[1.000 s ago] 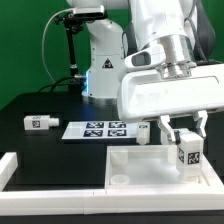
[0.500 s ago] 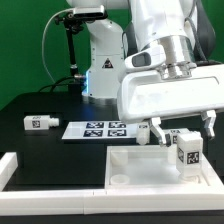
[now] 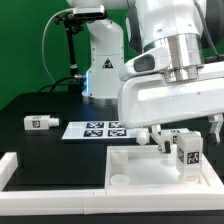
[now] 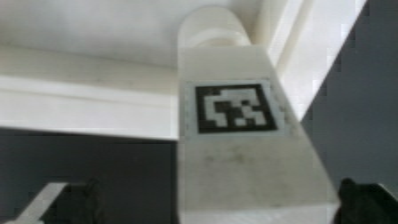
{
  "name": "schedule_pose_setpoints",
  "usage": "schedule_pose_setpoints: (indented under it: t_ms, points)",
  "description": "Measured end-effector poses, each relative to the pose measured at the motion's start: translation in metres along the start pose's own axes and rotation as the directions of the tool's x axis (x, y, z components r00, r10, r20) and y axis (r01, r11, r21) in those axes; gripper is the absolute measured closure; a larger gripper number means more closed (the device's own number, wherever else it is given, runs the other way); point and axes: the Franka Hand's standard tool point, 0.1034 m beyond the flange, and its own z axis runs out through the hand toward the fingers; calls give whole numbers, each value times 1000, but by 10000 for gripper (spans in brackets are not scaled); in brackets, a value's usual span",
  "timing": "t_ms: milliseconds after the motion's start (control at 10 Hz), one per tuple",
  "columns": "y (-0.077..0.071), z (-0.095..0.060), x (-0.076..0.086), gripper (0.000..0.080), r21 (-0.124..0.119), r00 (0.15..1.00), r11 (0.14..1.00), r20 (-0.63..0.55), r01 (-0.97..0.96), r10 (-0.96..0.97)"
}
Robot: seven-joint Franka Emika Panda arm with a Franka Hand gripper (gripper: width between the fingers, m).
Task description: Assemble one leg
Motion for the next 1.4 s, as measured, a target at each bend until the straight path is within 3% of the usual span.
schedule_pose_setpoints:
  t_ms: [300, 600, 700, 800, 1100, 1200, 1400]
  points:
    - [-6, -1, -9, 151, 31, 978, 999, 207, -30, 23]
    - [-7, 0, -9, 162, 27, 977, 998, 209, -52, 45]
    - [-7, 0, -9, 330, 22, 975, 996, 210, -82, 75]
    - [-8, 0, -9, 514, 7, 966, 988, 211, -153, 148]
    - [-6, 1, -8, 514, -33, 921, 941, 197, -336, 336]
    - [-6, 1, -10, 514, -54, 877, 895, 177, -444, 446]
    - [-5, 2, -10, 514, -100, 706, 722, 155, -685, 691]
